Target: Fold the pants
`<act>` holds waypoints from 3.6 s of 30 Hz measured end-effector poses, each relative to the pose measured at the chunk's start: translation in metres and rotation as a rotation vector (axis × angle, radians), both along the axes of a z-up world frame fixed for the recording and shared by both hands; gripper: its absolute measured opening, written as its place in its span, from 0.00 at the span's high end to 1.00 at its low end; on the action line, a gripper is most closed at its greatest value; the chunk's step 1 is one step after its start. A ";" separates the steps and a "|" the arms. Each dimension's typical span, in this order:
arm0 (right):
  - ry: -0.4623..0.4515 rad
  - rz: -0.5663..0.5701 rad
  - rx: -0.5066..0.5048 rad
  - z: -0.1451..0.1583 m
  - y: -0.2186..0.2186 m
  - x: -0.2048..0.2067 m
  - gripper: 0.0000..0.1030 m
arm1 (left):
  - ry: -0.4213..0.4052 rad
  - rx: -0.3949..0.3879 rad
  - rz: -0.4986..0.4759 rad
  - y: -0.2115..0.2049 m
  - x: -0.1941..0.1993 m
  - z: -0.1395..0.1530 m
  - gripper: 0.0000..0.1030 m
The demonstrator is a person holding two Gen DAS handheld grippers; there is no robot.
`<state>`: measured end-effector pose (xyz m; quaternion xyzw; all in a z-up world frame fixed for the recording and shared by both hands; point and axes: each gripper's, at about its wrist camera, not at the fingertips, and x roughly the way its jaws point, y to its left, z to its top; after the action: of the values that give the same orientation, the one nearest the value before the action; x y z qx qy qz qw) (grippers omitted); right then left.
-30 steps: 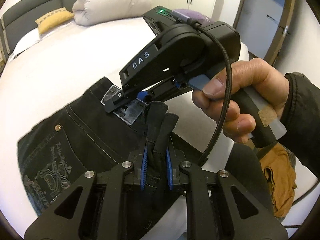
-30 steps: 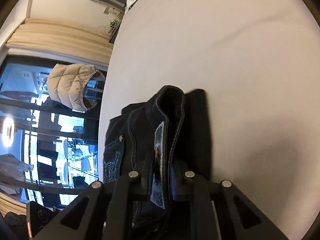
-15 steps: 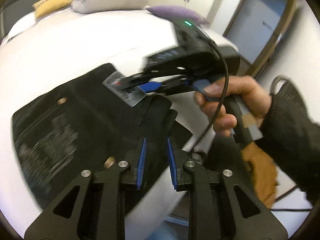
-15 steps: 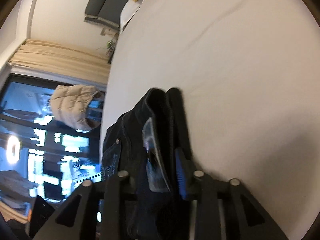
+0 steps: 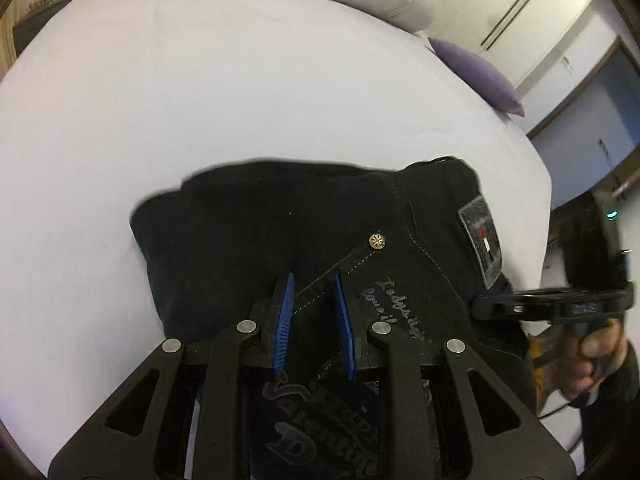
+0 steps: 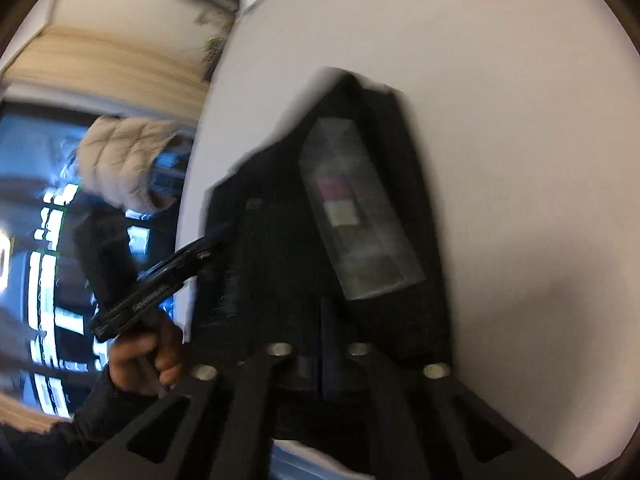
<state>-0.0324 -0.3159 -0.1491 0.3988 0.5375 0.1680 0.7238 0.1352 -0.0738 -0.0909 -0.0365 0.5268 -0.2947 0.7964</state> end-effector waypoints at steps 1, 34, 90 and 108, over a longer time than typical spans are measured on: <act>-0.007 -0.014 0.005 -0.001 -0.003 -0.003 1.00 | -0.020 0.011 -0.004 0.001 -0.009 0.002 0.81; -0.046 -0.106 0.016 0.017 -0.057 -0.001 0.33 | 0.039 -0.187 0.177 0.103 -0.077 0.026 0.26; -0.043 -0.021 -0.103 -0.012 0.088 0.230 0.72 | -0.003 0.070 0.187 0.156 0.152 0.029 0.73; -0.442 -0.212 -0.421 0.127 0.121 0.092 0.27 | -0.650 0.094 0.401 0.221 -0.009 0.169 0.00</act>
<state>0.0593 -0.1949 -0.0217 0.2482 0.3455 0.0594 0.9031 0.1263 0.1476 0.0782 -0.0070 0.2420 -0.1050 0.9645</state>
